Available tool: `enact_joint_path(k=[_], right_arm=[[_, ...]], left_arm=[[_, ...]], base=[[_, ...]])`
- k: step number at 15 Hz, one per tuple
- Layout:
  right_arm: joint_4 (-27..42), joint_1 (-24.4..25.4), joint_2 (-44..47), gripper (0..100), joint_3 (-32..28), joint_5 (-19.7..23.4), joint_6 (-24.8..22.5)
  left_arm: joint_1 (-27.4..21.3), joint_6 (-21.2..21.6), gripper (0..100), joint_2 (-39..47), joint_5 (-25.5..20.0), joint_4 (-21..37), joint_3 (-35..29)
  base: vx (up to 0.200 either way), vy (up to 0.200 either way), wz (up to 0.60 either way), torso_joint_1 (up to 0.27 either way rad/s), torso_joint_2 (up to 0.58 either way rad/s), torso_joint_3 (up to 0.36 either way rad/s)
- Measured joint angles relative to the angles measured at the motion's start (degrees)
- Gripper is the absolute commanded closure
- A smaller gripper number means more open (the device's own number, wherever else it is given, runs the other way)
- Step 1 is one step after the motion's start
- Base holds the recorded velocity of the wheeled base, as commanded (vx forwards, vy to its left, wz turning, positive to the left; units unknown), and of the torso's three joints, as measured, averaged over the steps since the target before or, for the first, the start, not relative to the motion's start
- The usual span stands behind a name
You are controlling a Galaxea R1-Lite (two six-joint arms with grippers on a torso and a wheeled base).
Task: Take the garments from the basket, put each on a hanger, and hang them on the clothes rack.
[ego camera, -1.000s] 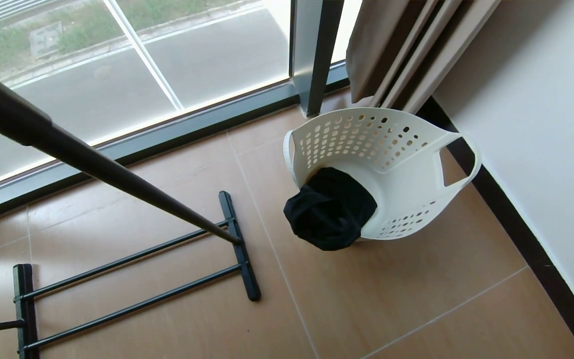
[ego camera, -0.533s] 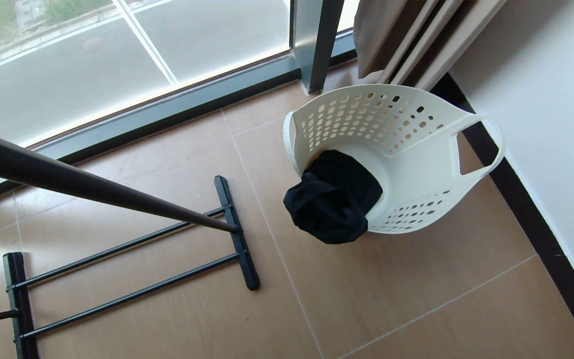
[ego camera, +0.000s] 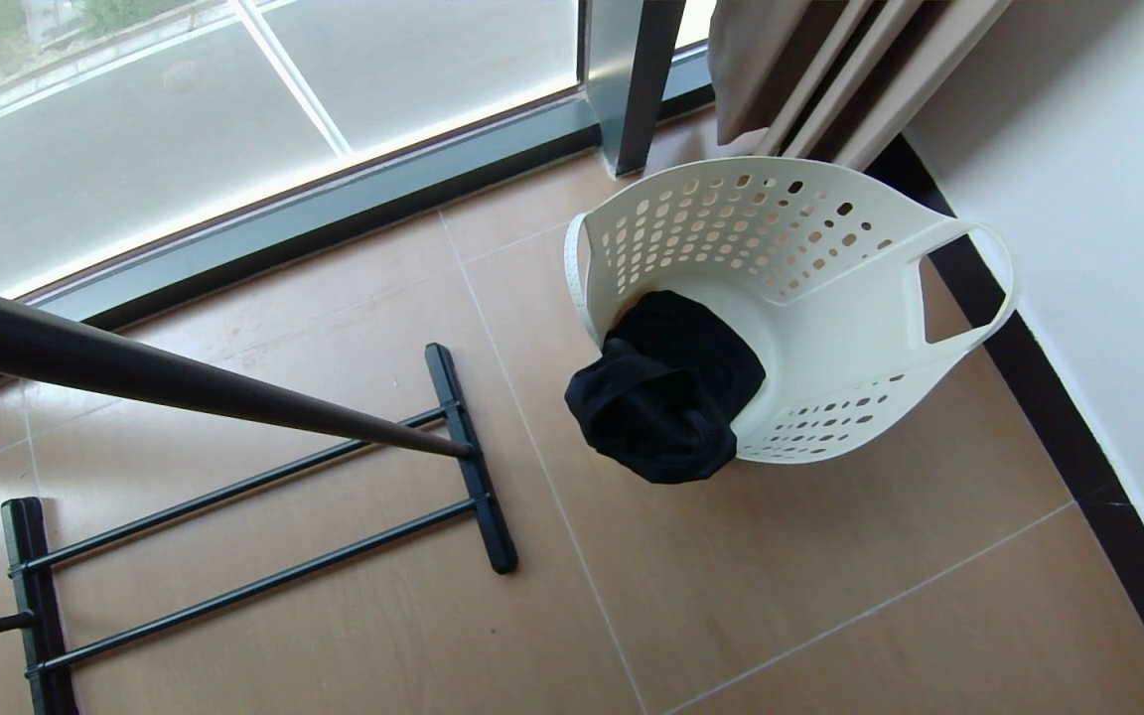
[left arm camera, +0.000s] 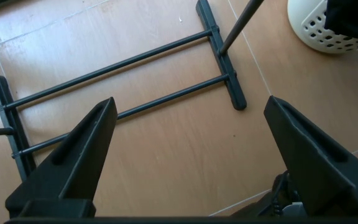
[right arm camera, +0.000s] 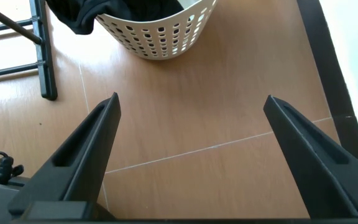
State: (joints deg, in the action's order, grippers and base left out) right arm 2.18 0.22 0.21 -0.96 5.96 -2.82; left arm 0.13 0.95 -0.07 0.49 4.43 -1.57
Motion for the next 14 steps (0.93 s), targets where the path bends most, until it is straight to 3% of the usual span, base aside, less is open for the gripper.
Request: enact_joint_path(k=[9,14], right_arm=[[0.71,0.40,0.98,0,-0.20,-0.74,0.30],[0.74,1.38,14.68,0,-0.29,-0.72,-1.74]], left_arm=[[0.00,-0.05,0,0.00,0.00,-0.02,0.00],[0.05,-0.06,0,0.00,0.02,-0.02,0.00]], base=[[0.000,0.000,0.00,0.000,0.00,0.000],[0.000,0.000,0.00,0.000,0.00,0.000]])
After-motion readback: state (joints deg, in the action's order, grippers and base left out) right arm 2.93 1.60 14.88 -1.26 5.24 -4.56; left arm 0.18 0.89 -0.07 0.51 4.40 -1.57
